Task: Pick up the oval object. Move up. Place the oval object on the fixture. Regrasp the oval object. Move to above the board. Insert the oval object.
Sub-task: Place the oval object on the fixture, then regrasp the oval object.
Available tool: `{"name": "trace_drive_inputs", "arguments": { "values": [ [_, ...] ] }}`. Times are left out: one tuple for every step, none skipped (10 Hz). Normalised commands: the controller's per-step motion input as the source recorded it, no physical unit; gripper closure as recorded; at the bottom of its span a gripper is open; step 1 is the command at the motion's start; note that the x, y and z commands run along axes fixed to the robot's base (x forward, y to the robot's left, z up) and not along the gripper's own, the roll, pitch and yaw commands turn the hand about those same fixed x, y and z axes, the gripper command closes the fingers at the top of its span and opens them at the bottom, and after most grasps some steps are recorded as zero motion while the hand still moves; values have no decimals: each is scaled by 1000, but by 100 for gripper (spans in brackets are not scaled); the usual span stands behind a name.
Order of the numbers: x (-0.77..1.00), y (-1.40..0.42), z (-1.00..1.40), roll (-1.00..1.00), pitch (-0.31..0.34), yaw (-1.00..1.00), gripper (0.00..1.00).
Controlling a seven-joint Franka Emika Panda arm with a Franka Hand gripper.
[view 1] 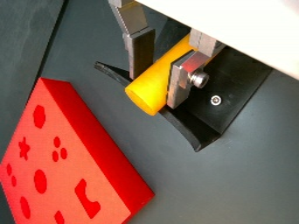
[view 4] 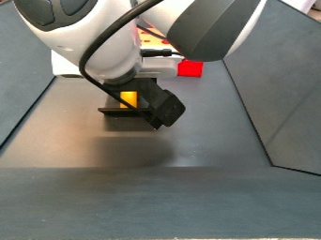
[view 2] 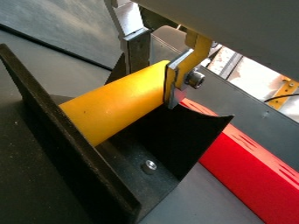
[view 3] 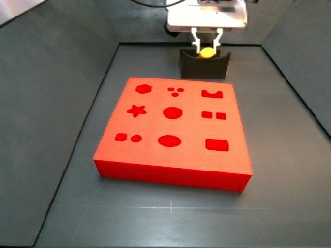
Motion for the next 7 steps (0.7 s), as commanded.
{"name": "trace_drive_inputs", "arguments": {
  "values": [
    [62, 93, -338, -113, -42, -92, 100],
    [62, 92, -338, -113, -42, -75, 100],
    [0, 0, 0, 0, 0, 0, 0],
    [0, 0, 1000, -17, -10, -8, 0],
    [-7, 5, 1000, -6, -7, 3, 0],
    [-22, 6, 1000, 11, 2, 9, 0],
    [-27, 0, 1000, 23, 9, 13, 0]
  ]
}}
